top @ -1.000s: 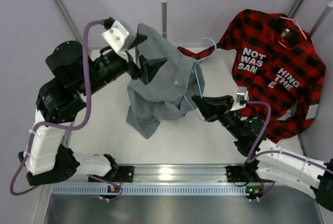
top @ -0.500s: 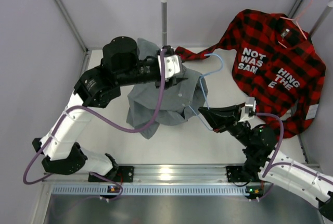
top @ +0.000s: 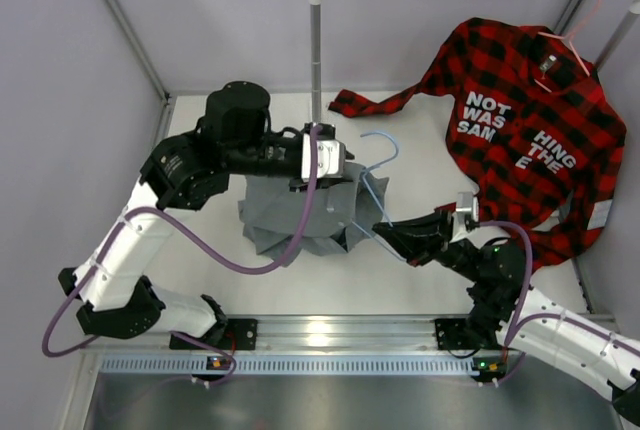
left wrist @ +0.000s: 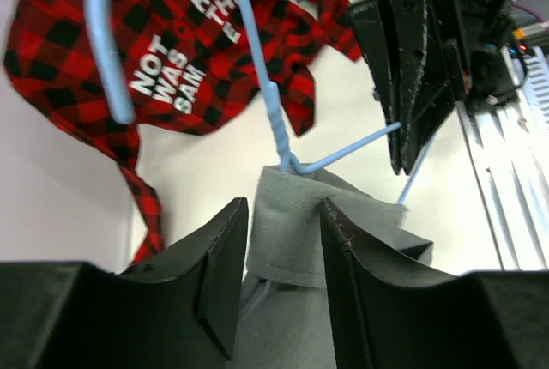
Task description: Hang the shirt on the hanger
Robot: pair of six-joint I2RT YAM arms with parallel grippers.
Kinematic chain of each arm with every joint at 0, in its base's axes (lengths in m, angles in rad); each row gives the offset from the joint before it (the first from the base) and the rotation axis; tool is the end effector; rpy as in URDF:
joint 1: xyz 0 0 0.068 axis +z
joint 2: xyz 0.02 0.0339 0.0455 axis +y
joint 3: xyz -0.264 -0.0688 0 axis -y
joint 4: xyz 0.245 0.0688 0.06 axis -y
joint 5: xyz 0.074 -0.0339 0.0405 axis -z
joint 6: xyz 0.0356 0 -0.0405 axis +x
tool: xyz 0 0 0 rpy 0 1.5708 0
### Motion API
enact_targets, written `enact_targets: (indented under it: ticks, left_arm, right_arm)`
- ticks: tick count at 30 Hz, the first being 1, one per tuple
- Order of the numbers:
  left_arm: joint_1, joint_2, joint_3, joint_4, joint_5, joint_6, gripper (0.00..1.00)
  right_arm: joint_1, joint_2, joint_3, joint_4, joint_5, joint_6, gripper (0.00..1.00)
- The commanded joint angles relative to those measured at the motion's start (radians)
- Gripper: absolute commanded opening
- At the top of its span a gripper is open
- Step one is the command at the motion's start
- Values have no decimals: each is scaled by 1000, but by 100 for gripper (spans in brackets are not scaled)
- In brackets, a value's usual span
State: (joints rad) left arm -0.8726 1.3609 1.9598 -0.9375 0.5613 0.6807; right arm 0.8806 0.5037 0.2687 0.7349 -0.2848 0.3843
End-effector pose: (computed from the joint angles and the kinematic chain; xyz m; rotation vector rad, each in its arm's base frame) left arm 0.1345 -0.1897 0.5248 1.5840 1.0670 -0.6639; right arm 0.0788 0.1112 0.2941 -0.5520 1.0467 1.2791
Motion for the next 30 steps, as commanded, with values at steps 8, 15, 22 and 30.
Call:
enact_targets:
  ticks: [8,15,22,30]
  left_arm:
    - [1,15,-44,-96,95,-4,47]
    - [1,10,-47,-98,152,-10,0]
    - [1,-2,-55,-98,173,-6,0]
    - [1,-77,-125,156,-327,-242,0]
  right_arm:
    - [-2,-17,92,0,-102,-48,0]
    - [-2,-36,107,-23,-111,-61,0]
    - [-2,-70,138,-106,-68,-91,0]
    - [-2,-166,192,-583,444,11,99]
